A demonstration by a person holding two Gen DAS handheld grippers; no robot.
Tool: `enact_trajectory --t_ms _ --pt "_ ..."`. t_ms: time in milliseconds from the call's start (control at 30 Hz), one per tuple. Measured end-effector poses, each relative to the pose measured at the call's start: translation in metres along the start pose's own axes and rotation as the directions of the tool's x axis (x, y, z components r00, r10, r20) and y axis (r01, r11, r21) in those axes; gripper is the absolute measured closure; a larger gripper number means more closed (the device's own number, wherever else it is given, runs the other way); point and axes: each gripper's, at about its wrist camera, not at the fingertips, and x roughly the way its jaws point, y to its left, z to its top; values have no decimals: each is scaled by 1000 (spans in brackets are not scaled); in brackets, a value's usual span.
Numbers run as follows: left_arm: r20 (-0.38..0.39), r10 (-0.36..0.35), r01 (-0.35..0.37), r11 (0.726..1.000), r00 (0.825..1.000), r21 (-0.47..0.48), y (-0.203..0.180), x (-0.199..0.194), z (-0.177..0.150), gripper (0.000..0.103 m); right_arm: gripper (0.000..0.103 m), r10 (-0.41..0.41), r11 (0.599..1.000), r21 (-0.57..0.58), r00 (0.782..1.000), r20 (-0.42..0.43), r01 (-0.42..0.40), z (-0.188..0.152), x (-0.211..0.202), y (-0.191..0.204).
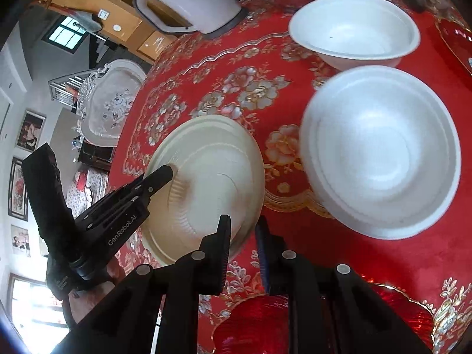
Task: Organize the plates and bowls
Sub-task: 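Carry the beige plate with the left tool and lower it onto the red plate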
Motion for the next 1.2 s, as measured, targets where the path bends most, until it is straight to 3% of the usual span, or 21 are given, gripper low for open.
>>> enact_trajectory --t_ms 400,1000,1200 --pt "28 -3 4 999 1000 -38 6 -15 7 87 85 8 999 -37 1000 17 -8 6 -9 11" --pt "86 -151 140 984 985 114 -109 -52 43 87 84 -112 994 11 978 177 112 -6 -118 -45" --pt "86 -206 191 969 975 157 -133 -65 37 87 84 -160 987 6 967 197 162 -18 -151 -57"
